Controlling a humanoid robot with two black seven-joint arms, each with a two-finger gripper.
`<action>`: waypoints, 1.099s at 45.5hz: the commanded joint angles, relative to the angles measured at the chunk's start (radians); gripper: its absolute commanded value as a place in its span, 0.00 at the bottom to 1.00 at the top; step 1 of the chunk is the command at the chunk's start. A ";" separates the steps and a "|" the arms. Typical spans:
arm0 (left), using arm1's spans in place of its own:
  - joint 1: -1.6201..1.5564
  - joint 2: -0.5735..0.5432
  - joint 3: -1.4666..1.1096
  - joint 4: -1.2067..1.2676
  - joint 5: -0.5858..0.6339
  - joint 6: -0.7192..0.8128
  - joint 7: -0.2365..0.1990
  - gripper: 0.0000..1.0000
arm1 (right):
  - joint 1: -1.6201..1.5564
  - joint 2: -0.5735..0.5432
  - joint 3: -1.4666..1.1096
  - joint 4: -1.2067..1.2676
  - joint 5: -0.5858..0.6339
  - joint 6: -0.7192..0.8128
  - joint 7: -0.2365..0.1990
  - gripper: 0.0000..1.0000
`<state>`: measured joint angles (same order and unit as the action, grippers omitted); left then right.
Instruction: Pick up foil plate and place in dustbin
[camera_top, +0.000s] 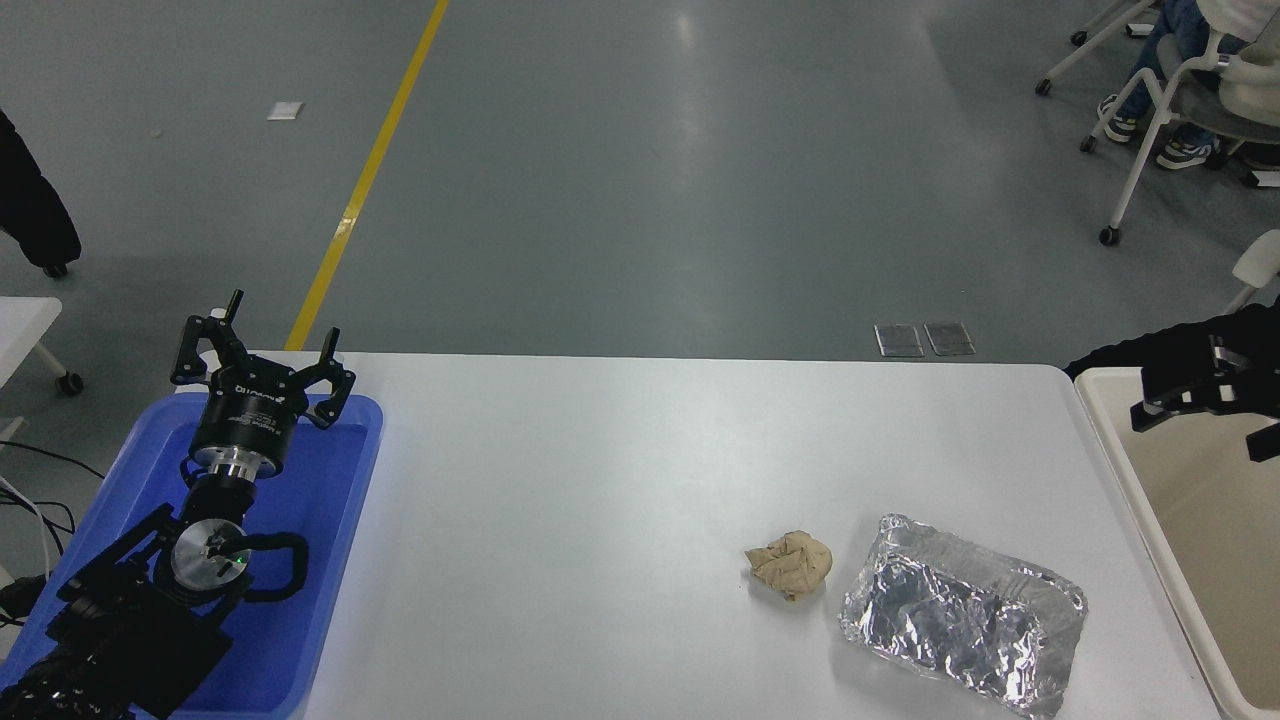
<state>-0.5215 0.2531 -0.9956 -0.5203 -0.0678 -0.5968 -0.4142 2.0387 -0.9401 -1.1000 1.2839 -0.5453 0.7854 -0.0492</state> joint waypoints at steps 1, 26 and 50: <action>0.000 0.000 0.000 0.000 0.000 0.000 0.000 1.00 | -0.032 -0.009 -0.069 -0.012 0.008 0.000 0.000 1.00; 0.000 0.000 0.000 0.000 0.000 0.000 0.000 1.00 | -0.323 -0.036 0.028 0.091 -0.005 -0.290 0.008 1.00; 0.000 0.000 0.000 0.000 0.000 0.000 0.000 1.00 | -0.752 0.011 0.351 0.084 -0.010 -0.495 0.012 1.00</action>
<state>-0.5216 0.2531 -0.9956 -0.5201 -0.0676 -0.5968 -0.4142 1.4067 -0.9400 -0.8261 1.3671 -0.5543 0.3584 -0.0398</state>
